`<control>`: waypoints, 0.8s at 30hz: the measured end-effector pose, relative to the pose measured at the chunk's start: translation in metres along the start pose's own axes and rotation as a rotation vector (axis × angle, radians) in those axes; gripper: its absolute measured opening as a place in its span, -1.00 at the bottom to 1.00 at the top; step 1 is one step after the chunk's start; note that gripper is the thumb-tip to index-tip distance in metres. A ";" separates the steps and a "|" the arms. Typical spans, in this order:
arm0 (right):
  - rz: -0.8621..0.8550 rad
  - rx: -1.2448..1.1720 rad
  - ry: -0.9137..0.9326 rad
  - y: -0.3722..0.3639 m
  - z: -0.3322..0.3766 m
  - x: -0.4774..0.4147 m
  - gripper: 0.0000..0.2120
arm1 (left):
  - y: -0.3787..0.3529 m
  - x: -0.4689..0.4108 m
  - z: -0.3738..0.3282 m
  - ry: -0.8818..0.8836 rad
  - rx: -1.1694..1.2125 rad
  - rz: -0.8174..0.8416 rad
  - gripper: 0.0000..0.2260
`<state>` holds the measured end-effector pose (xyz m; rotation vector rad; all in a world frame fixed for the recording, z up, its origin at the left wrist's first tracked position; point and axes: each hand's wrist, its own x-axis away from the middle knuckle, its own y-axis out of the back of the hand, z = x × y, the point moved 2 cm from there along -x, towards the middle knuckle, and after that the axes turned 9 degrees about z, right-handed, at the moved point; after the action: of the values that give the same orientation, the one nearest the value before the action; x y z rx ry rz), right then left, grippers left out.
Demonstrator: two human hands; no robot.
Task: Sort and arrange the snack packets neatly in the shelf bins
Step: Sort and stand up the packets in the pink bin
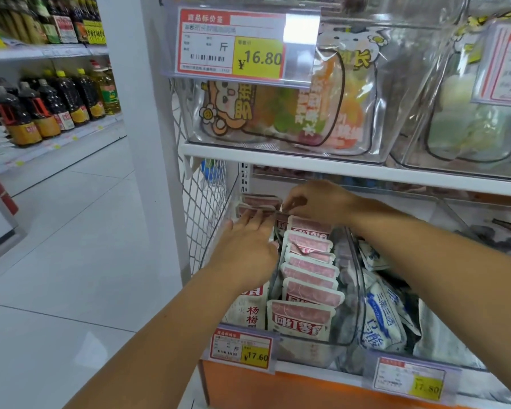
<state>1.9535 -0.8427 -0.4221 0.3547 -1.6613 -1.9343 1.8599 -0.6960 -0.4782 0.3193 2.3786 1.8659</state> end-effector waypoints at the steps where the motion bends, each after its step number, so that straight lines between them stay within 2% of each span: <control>1: 0.019 0.027 -0.008 0.002 0.001 -0.003 -0.83 | 0.000 0.001 -0.001 -0.010 0.002 -0.006 -0.47; 5: 0.150 0.111 0.023 0.005 0.010 -0.005 -0.79 | -0.001 -0.002 -0.002 -0.037 -0.038 -0.022 -0.47; 8: 0.202 0.147 -0.027 0.005 0.006 -0.005 -0.77 | -0.002 -0.006 0.000 -0.032 -0.047 -0.019 -0.47; 11: 0.165 0.119 -0.056 0.009 -0.005 -0.004 -0.82 | -0.004 -0.006 0.001 -0.021 -0.043 -0.015 -0.47; 13: 0.130 0.126 -0.045 0.010 -0.008 0.000 -0.78 | -0.004 -0.006 0.002 -0.017 -0.037 -0.025 -0.49; 17: 0.196 0.230 -0.039 0.002 -0.007 0.005 -0.71 | 0.001 -0.003 -0.001 -0.036 0.018 -0.071 -0.52; 22: 0.034 -0.095 -0.059 0.021 0.001 0.047 -0.81 | 0.014 0.008 -0.007 -0.127 0.139 -0.053 -0.57; 24: 0.051 -0.071 -0.087 0.017 0.005 0.060 -0.85 | 0.016 0.017 -0.014 -0.179 0.124 -0.013 -0.59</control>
<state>1.9068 -0.8742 -0.3952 0.2020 -1.6350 -1.9901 1.8425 -0.7022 -0.4581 0.4602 2.3720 1.6131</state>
